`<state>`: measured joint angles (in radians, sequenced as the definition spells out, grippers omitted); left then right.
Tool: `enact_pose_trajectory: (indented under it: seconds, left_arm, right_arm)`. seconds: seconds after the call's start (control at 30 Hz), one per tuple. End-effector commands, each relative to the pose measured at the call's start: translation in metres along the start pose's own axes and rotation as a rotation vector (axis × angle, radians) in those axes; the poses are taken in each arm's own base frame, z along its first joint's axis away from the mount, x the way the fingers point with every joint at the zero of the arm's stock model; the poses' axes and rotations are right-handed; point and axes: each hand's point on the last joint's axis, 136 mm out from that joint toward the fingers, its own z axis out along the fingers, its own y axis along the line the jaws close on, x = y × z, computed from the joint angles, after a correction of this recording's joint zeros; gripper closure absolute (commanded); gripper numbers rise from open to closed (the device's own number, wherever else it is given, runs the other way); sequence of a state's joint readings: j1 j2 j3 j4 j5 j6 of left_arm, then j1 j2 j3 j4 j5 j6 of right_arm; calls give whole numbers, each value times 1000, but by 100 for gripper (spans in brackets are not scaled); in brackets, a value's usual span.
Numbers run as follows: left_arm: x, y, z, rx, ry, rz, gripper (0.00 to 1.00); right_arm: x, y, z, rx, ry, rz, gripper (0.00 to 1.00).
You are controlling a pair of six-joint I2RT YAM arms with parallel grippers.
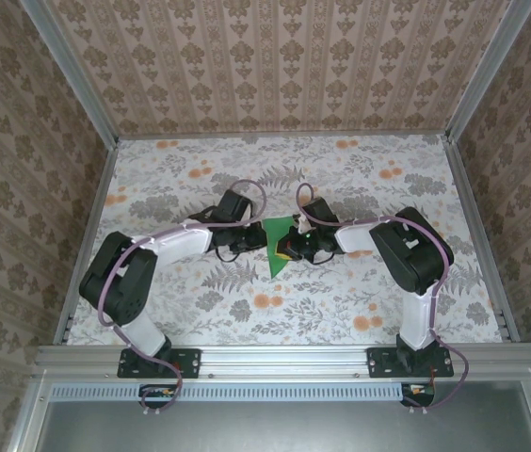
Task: Fold a paper plane with a square sheet of paper (pick it up from the middle)
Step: Third fold the triangle at the center of the table.
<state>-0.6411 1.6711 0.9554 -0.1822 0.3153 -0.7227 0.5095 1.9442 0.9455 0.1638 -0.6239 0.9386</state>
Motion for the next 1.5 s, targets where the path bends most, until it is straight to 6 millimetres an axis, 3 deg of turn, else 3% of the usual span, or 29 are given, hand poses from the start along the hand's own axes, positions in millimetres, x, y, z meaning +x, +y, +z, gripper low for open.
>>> enact_pose_trajectory:
  seconds: [0.0,0.23,0.43,0.63,0.77,0.83,1.0,1.47]
  left_arm:
    - [0,-12,6,28,24,44,91]
    - [8,-9,26,4,73,43,97]
    - [4,-3,37,-53,68,73,100]
    - [17,16,46,-165,116,121,100]
    - [26,26,49,-197,139,131,100]
    - [27,29,49,-203,141,140,100]
    - [26,30,49,-211,143,171,100]
    - [21,30,49,-216,149,177,100]
  right_arm:
    - [12,-47,7,152,24,92,99]
    - [12,-45,5,153,18,89,100]
    - [10,-36,3,119,9,69,100]
    - [2,-7,-5,18,-20,0,100]
    - [-1,21,-20,-70,-26,-88,100]
    - [-1,24,-29,-63,-36,-126,100]
    - [-1,1,-40,58,-49,-190,99]
    - [-2,-30,-27,133,-28,-129,99]
